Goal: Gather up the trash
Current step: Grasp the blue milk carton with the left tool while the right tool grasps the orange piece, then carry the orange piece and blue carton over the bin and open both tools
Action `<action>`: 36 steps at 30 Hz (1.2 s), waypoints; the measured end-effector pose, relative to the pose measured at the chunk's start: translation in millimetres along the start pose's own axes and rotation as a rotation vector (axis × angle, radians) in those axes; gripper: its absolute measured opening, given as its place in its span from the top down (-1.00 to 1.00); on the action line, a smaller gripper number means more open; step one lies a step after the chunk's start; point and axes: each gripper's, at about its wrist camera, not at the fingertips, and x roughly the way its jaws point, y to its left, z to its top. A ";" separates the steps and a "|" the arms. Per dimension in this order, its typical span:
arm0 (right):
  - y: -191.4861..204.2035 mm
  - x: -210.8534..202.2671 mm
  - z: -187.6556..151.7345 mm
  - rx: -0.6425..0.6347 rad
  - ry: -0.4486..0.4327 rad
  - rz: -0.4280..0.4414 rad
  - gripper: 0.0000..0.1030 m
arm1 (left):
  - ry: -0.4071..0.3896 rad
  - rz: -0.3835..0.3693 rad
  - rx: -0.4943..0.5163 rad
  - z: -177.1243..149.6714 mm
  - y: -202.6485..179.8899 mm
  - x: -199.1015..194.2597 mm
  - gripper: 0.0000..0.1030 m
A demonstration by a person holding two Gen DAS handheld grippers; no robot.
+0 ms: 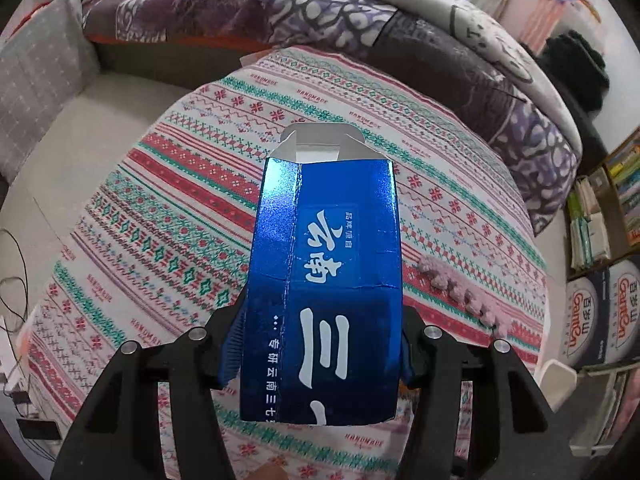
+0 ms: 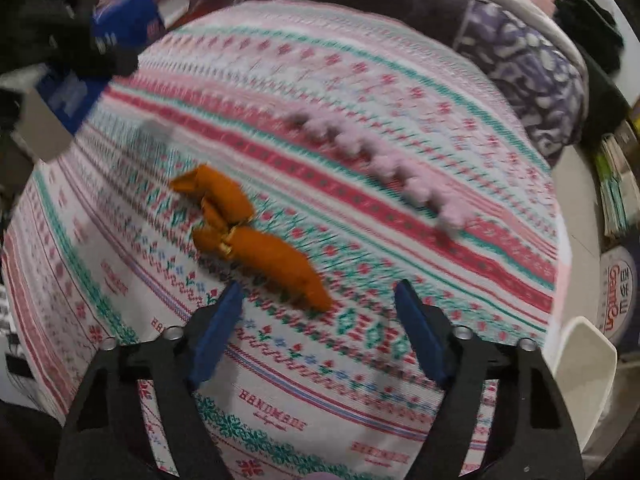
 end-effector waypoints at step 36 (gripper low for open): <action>-99.0 -90.5 -21.2 0.369 -0.173 0.045 0.67 | -0.184 0.047 0.207 -37.0 -80.1 -26.6 -0.11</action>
